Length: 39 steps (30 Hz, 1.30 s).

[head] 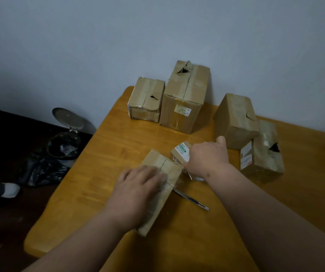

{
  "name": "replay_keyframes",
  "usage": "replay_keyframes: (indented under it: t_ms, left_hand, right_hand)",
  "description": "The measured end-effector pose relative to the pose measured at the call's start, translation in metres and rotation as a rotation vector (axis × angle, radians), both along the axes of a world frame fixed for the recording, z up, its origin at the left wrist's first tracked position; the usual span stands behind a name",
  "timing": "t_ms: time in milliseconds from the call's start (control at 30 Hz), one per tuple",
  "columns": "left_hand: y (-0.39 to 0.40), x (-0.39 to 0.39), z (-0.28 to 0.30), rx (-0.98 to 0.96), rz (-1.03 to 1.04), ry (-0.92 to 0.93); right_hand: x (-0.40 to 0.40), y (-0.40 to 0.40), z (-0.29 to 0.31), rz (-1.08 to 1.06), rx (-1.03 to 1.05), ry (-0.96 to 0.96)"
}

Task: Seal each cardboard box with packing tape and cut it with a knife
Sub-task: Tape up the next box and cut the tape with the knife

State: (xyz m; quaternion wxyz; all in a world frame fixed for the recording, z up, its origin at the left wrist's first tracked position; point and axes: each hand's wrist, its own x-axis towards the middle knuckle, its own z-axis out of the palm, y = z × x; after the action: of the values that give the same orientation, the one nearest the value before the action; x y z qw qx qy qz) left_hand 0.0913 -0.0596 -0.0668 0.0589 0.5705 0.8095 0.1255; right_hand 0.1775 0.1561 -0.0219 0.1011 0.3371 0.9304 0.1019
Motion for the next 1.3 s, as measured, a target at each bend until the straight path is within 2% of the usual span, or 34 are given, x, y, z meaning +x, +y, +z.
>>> replay_keyframes:
  t_ms: [67,267,333,467,600,800,867,1033,1300]
  left_hand:
    - [-0.004,-0.002,-0.003,-0.164,-0.164,0.022]
    - [-0.002,-0.002,0.004,-0.426,-0.239,0.076]
    - [0.002,-0.002,0.009,-0.414,-0.237,0.067]
    - [0.008,-0.002,0.014,-0.266,-0.206,0.067]
    - [0.011,-0.006,0.001,-0.342,-0.34,0.1]
    - [0.021,-0.016,0.005,-0.356,-0.386,0.134]
    - [0.023,-0.027,0.007,-0.347,-0.382,0.155]
    - [0.02,-0.052,0.006,-0.348,-0.292,0.063]
    - [0.027,-0.058,0.002,-0.323,-0.287,0.082]
  right_hand:
    - [0.002,0.001,-0.001,0.0,-0.007,0.008]
    - [0.002,0.002,0.001,-0.019,-0.012,0.049]
    - [0.002,0.004,0.003,-0.02,-0.023,0.047]
    - [0.005,0.005,0.005,-0.022,-0.02,0.031]
    - [0.007,0.005,0.004,-0.036,-0.05,0.035]
    - [0.009,0.006,0.002,-0.089,-0.055,-0.005]
    - [0.011,0.007,-0.001,-0.105,-0.086,0.0]
    - [0.007,0.0,-0.013,-0.173,-0.248,0.014]
    - [0.017,-0.006,-0.024,-0.335,-0.377,0.035]
